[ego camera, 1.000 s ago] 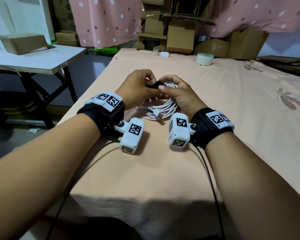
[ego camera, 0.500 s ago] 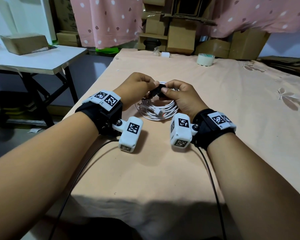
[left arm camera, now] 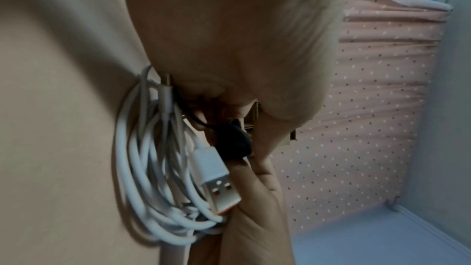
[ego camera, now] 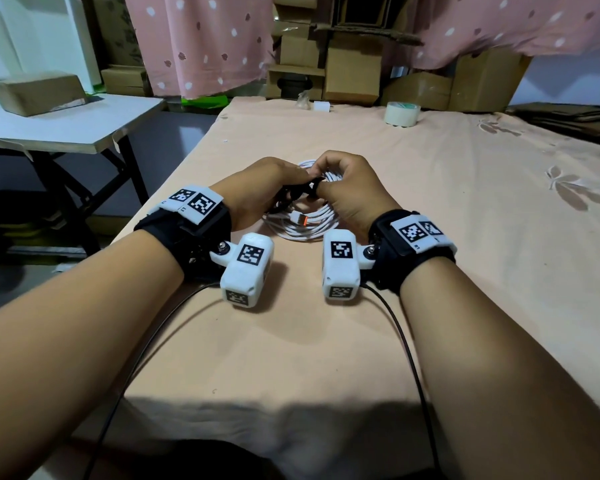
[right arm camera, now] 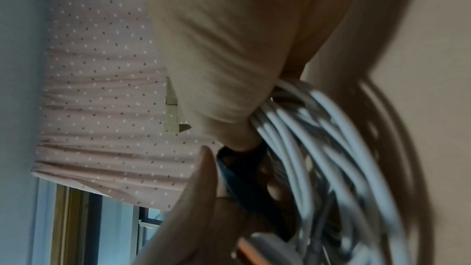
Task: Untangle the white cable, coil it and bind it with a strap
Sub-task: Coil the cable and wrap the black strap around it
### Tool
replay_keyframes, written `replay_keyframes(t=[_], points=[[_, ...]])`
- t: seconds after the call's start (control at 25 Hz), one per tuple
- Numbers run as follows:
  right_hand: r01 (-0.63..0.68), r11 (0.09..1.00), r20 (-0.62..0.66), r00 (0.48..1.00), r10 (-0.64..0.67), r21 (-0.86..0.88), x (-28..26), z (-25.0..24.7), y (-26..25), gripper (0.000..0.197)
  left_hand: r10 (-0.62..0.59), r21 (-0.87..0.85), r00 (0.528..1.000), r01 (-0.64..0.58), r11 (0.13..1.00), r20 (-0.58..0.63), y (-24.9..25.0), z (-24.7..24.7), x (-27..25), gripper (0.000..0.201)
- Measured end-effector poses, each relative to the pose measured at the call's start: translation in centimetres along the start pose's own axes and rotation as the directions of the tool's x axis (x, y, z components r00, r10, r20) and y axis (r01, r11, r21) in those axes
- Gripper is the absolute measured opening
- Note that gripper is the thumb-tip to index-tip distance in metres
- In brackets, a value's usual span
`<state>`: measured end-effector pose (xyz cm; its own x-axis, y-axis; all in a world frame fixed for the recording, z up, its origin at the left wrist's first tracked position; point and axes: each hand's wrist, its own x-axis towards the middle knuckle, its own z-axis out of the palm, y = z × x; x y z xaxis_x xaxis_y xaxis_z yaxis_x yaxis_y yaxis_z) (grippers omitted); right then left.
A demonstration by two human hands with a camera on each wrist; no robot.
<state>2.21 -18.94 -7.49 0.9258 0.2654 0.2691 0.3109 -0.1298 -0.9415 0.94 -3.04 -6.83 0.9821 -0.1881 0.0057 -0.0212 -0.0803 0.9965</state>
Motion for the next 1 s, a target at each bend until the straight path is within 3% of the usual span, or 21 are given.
replay_keyframes(t=[0.2, 0.4, 0.68, 0.88, 1.0], points=[[-0.140, 0.990, -0.007, 0.990, 0.140, 0.030, 0.7, -0.3, 0.4, 0.015, 0.189, 0.019, 0.980, -0.188, 0.982, -0.064, 0.5, 0.6, -0.3, 0.009], [-0.222, 0.946, 0.163, 0.969, 0.187, 0.238, -0.1, -0.5, 0.3, 0.009, 0.259, 0.128, 0.964, -0.250, 0.960, -0.061, 0.5, 0.6, -0.6, 0.011], [-0.147, 0.989, 0.097, 0.985, 0.144, 0.029, -0.3, -0.3, 0.2, 0.008, 0.172, 0.228, 0.980, -0.145, 0.963, -0.103, 0.4, 1.3, -0.8, 0.021], [-0.117, 0.986, 0.053, 0.991, 0.124, -0.115, -0.1, 0.2, 0.0, 0.033, 0.161, 0.355, 0.980, -0.110, 0.928, -0.117, 0.8, 1.7, -0.7, 0.033], [-0.076, 0.970, 0.007, 0.997, 0.080, -0.232, 0.6, -0.2, 0.7, 0.033, 0.185, 0.341, 0.969, -0.120, 0.932, -0.163, 1.0, 2.1, -0.8, 0.038]])
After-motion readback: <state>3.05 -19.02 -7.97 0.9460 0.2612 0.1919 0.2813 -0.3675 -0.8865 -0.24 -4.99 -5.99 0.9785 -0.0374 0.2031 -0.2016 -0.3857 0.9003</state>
